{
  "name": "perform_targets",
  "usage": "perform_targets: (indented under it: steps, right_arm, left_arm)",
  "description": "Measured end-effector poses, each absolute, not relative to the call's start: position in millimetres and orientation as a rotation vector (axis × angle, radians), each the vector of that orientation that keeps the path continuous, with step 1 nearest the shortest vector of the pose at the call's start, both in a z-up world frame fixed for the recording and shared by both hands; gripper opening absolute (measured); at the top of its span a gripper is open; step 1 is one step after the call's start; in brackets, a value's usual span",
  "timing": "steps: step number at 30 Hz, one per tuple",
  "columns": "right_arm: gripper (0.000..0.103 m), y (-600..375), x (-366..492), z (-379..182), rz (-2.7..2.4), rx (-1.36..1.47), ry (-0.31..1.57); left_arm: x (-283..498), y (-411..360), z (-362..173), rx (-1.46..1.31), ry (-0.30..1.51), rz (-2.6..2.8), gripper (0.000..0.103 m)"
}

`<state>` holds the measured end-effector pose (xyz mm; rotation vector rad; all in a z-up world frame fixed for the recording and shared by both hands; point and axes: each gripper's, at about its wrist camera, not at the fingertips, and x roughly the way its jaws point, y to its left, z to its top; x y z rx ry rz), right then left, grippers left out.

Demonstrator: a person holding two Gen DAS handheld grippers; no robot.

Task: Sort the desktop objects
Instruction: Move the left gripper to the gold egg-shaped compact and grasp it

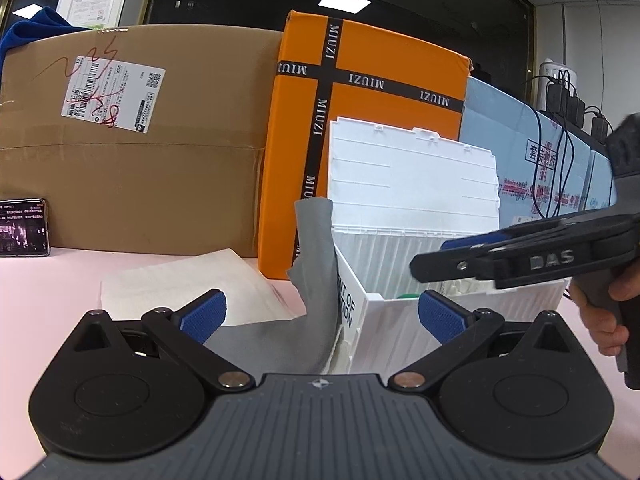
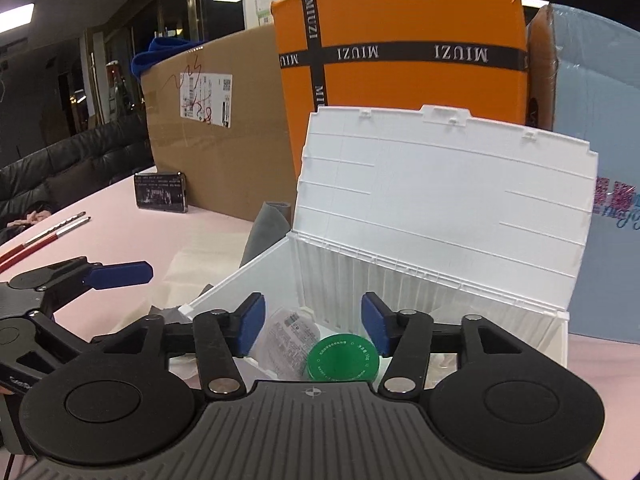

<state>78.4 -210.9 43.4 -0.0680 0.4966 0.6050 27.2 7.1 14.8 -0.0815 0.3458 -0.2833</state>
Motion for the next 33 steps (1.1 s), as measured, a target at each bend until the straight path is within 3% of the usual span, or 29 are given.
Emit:
perform_targets:
  steps: [1,7,33]
  right_arm:
    - [0.069,-213.3,71.1,43.7,0.605,-0.066,0.478]
    - [0.084,-227.5,37.4,38.8,0.576,-0.025,0.389]
    - [0.091,-260.0,2.7,17.3,0.464,0.045,0.263]
  left_arm:
    - [27.0,5.8,14.0,-0.079,0.352,-0.292,0.103]
    - [21.7,-6.2,7.3,-0.057,0.391,-0.368,0.103]
    - [-15.6,-63.3,-24.2,0.148,0.602,-0.462,0.103]
